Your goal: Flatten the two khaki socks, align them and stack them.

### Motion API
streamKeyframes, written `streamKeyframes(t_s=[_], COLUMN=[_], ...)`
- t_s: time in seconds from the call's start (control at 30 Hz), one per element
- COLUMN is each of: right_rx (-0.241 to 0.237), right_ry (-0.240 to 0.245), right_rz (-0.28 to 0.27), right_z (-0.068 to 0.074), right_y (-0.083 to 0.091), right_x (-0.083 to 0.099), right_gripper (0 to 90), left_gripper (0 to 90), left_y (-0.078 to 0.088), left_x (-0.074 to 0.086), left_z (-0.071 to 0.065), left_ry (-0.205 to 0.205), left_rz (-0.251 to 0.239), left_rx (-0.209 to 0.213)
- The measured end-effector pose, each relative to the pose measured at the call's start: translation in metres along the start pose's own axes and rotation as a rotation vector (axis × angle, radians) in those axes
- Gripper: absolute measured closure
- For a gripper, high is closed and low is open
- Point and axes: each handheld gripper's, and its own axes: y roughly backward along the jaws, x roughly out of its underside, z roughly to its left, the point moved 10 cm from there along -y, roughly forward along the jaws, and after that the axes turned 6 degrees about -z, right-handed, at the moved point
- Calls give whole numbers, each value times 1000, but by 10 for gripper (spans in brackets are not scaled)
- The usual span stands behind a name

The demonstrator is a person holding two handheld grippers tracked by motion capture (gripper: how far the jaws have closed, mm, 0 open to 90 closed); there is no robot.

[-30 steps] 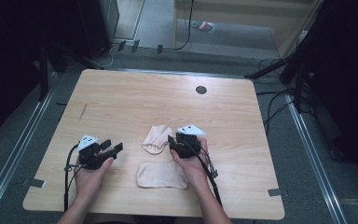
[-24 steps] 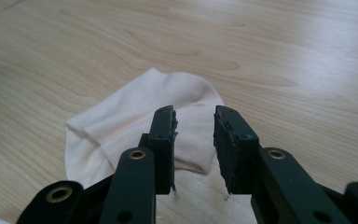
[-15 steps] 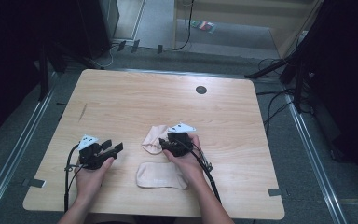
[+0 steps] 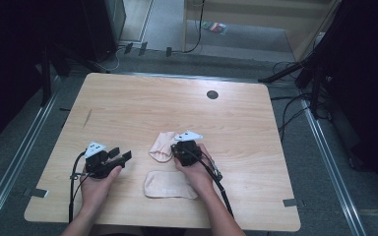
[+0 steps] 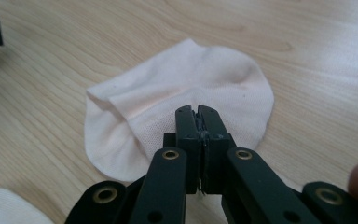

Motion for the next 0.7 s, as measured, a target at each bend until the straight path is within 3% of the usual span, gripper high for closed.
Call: streamKeyframes(t_s=[0.2, 0.43, 0.57, 0.7], right_rx=[-7, -11, -15, -17], right_ry=[-1, -30, -20, -13], right_rz=[-52, -118, -143, -170], right_z=[4, 11, 15, 21], right_y=[10, 31, 40, 50], right_x=[-14, -43, -54, -65], right_gripper=[900, 900, 900, 900], left_gripper=[415, 348, 311, 310], left_y=[-2, -17, -26, -31], left_x=[-1, 5, 8, 9], left_z=[-6, -41, -58, -67], left_ry=[-12, -76, -97, -101], left_rz=[3, 59, 97, 106], left_rx=[16, 110, 163, 197])
